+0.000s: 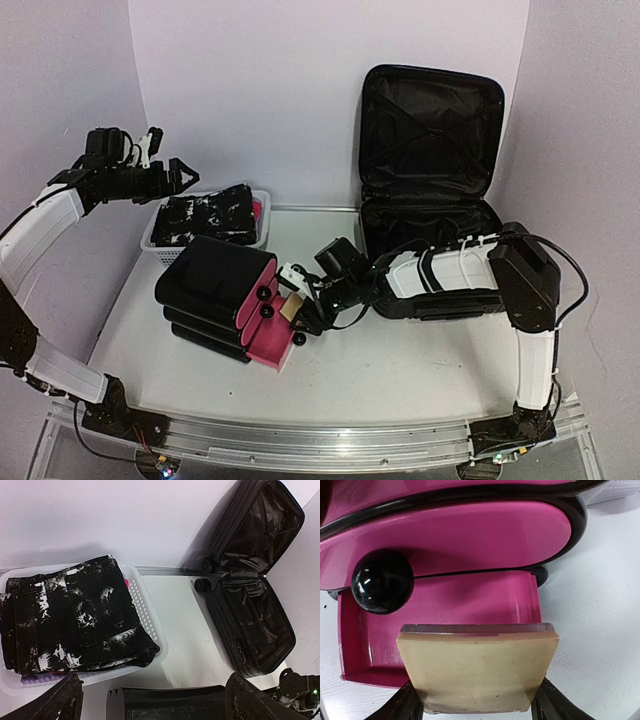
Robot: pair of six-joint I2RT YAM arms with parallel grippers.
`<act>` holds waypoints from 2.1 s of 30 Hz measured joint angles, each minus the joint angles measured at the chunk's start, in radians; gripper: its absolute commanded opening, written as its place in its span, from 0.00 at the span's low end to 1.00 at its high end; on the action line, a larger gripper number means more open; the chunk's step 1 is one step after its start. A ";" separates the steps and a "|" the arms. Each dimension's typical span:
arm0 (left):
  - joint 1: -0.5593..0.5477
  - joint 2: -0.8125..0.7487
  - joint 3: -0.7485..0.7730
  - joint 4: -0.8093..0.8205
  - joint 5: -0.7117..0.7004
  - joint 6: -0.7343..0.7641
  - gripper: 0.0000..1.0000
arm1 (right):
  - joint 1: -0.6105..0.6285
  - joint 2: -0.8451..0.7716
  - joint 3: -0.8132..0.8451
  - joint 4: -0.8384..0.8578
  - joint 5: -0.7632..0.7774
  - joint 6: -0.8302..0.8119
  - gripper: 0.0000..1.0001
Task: Open, take out, and arrange the luggage
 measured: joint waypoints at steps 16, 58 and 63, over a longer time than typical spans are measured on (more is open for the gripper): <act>0.000 0.000 -0.005 0.007 0.011 -0.004 0.99 | 0.000 -0.007 -0.006 0.087 0.045 -0.024 0.65; 0.000 0.021 -0.005 0.010 0.044 -0.030 0.99 | 0.001 0.031 0.003 -0.032 -0.042 -0.029 0.97; 0.000 0.022 -0.005 0.010 0.044 -0.030 0.99 | 0.001 -0.035 0.003 -0.066 0.008 0.064 0.97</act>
